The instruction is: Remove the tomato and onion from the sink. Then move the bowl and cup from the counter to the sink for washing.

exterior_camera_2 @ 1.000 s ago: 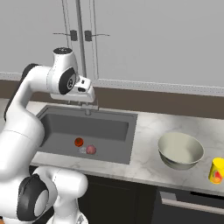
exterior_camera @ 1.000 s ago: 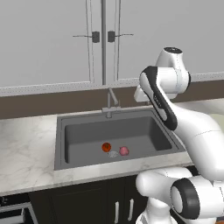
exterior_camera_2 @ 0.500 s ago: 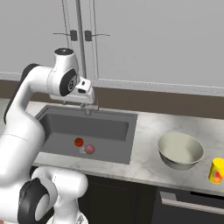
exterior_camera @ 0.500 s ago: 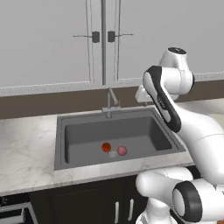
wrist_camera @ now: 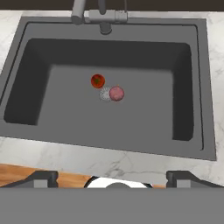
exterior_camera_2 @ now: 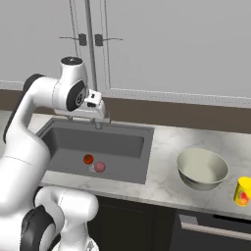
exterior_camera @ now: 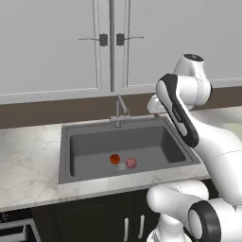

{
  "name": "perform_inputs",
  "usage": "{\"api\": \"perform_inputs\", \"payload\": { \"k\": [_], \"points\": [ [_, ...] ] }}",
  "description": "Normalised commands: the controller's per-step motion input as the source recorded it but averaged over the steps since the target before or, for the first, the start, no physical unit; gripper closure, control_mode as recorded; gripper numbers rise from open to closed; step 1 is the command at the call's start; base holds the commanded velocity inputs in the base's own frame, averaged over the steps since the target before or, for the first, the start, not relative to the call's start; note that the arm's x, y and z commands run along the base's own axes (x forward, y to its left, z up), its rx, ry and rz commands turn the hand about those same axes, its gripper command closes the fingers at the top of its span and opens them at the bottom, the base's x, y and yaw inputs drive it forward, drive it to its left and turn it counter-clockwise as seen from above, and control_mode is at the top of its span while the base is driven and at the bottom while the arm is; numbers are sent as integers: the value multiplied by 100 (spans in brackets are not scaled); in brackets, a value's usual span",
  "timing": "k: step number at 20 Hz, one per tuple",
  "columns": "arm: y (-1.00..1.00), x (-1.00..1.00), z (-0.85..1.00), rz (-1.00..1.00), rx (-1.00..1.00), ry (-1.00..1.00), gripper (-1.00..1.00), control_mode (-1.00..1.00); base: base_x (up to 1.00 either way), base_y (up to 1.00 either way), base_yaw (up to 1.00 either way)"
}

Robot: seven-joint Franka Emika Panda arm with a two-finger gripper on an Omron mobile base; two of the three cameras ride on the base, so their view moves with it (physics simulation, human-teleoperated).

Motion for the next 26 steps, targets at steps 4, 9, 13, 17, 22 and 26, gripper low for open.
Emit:
{"api": "perform_inputs", "payload": {
  "k": [4, 9, 13, 17, 22, 26],
  "points": [
    [-4, -8, -9, 13, 10, 0, -100, -100, 0, 0, 0],
    [-7, -7, -11, 14, 7, 0, -100, -100, 0, 0, 0],
    [-11, -4, -13, 11, 3, 0, -100, -100, 0, 0, 0],
    [-11, -1, -13, 8, 3, 0, -100, -100, 0, 0, 0],
    [-11, 0, -14, 0, 5, 4, -100, -100, 0, 0, 0],
    [-8, 1, -16, 0, 8, 7, -100, -100, 0, 0, 0]
  ]
}}
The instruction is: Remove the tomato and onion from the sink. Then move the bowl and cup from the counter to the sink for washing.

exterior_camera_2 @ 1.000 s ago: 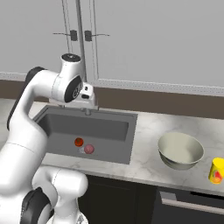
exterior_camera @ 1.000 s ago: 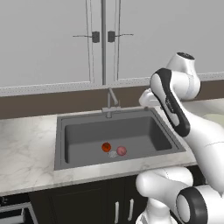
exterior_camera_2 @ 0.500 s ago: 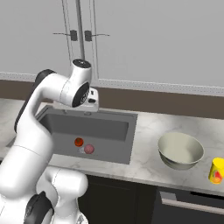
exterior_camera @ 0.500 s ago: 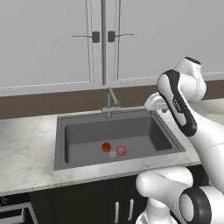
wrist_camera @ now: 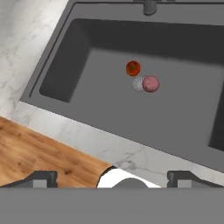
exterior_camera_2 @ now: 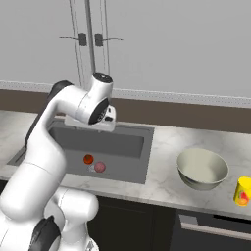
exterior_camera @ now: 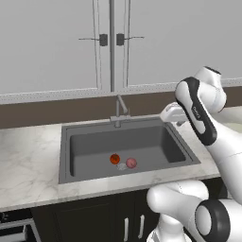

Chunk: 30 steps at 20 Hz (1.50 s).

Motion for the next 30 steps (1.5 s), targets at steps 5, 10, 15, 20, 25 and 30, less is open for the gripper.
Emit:
{"api": "perform_inputs", "payload": {
  "k": [5, 10, 15, 20, 25, 30],
  "points": [
    [-2, 5, -17, 0, 9, 11, -100, -100, 0, 0, 0],
    [0, 9, -21, 0, 5, 11, -100, -100, 0, 0, 0],
    [0, 9, -22, 0, 0, 3, -100, -100, 0, 0, 0],
    [1, 8, -23, 0, 0, 0, -100, -100, 0, 0, 0],
    [6, 10, -24, 0, 0, -4, -100, -100, 0, 0, 0],
    [8, 12, -24, -2, 0, -11, -100, -100, 0, 0, 0]
  ]
}}
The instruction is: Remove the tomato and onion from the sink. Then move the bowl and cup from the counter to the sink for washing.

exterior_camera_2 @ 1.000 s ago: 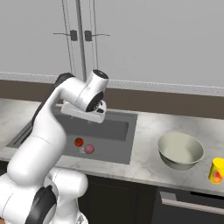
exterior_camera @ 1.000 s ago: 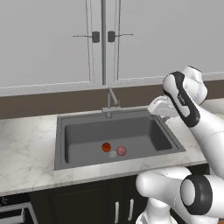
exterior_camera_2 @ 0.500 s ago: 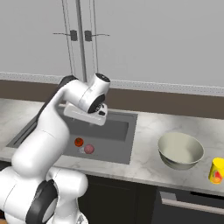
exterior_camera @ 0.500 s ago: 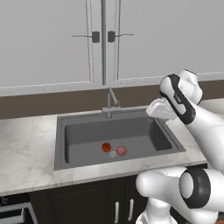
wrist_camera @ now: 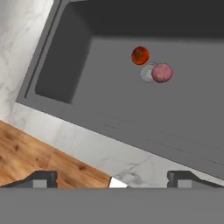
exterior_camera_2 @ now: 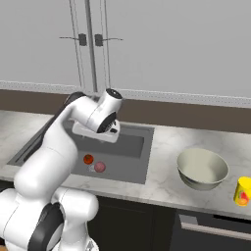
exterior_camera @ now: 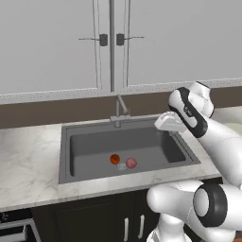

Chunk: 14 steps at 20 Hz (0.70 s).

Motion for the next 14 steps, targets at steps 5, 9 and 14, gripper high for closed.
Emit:
{"api": "perform_inputs", "payload": {
  "k": [5, 9, 14],
  "points": [
    [7, 16, -24, -4, 0, -9, -100, -100, 0, 0, 0],
    [3, 16, -22, -4, -5, -7, -100, -100, 0, 0, 0],
    [1, 18, -21, -5, -4, 0, -100, -100, 0, 0, 0]
  ]
}}
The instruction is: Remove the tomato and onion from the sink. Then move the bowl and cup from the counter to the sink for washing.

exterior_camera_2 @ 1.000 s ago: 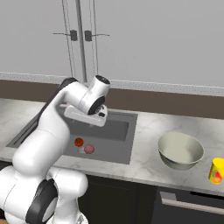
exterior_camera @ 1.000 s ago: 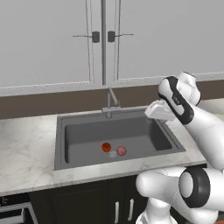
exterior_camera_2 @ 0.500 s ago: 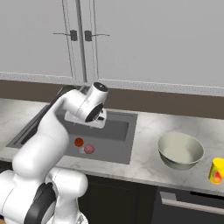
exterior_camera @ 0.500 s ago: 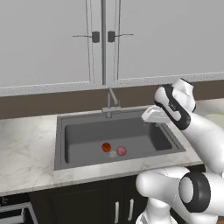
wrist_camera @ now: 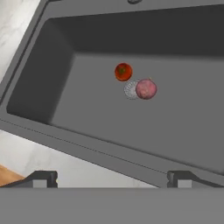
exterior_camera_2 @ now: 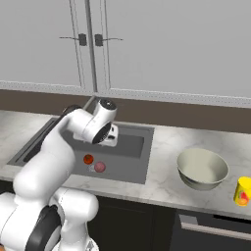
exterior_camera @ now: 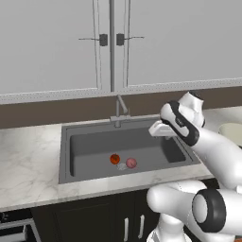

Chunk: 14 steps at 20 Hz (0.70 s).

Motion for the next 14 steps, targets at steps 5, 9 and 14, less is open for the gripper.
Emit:
{"api": "perform_inputs", "payload": {
  "k": [5, 9, 14],
  "points": [
    [0, 17, -19, -2, -3, 0, -100, -100, 0, 0, 0],
    [1, 13, -19, -2, 0, 0, -100, -100, 0, 0, 0],
    [7, 12, -19, -3, 0, 0, -100, -100, 0, 0, 0]
  ]
}}
